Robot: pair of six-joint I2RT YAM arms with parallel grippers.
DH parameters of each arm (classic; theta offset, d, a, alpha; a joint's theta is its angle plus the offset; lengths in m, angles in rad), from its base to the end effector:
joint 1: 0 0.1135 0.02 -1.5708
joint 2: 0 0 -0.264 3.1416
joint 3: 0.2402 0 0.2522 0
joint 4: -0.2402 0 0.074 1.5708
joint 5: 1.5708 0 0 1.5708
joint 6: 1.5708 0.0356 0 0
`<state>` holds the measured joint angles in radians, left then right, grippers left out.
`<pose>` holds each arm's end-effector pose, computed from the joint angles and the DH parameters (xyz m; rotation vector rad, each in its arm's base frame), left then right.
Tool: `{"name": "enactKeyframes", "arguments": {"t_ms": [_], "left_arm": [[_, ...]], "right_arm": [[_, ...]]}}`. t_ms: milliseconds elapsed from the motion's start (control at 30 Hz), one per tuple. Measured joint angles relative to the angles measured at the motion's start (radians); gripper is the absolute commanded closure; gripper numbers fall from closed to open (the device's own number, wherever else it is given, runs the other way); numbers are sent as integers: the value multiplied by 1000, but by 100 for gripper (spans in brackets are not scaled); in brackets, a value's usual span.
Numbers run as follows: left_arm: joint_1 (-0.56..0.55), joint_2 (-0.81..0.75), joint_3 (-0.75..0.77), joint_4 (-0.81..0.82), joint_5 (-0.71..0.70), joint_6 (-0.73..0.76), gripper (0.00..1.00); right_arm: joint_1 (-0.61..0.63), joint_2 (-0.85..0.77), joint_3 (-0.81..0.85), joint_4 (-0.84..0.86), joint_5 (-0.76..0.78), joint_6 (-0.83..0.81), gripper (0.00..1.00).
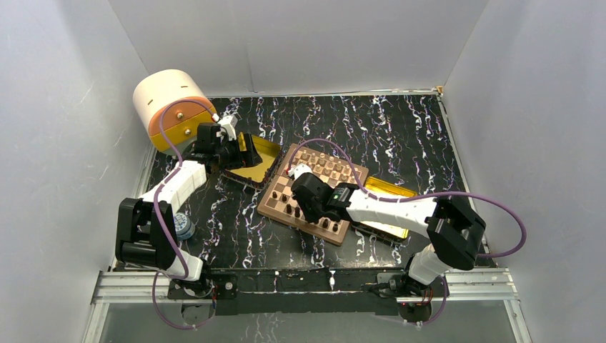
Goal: Set up the chess pieces on the board
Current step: Place the chess piece on the chessboard.
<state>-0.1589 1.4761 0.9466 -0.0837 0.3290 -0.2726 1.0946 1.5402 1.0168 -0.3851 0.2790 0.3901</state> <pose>0.3189 -0.0628 0.2424 0.0643 2.2091 -0.6017 0.1557 0.2805 0.2216 -0.7354 2.3442 0.3164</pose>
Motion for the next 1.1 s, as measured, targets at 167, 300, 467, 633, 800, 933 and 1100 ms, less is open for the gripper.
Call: {"name": "enactKeyframes", "arguments": {"t_ms": [167,300,467,633,800,933,1100], "left_arm": [[0,0,0,0,0,0,7],[0,0,0,0,1,0,8],[0,0,0,0,1,0,7],[0,0,0,0,1,0,7],[0,0,0,0,1,0,8],[0,0,0,0,1,1,7],[0,0,1,-18,0,3,5]], "right_arm": [[0,0,0,0,0,0,76],[0,0,0,1,0,0,76],[0,4,0,9,0,0,76],[0,6,0,18,0,0,76],[0,6,0,19,0,0,68],[0,6,0,17,0,4,61],[0,6,5,-10,4,8,53]]}}
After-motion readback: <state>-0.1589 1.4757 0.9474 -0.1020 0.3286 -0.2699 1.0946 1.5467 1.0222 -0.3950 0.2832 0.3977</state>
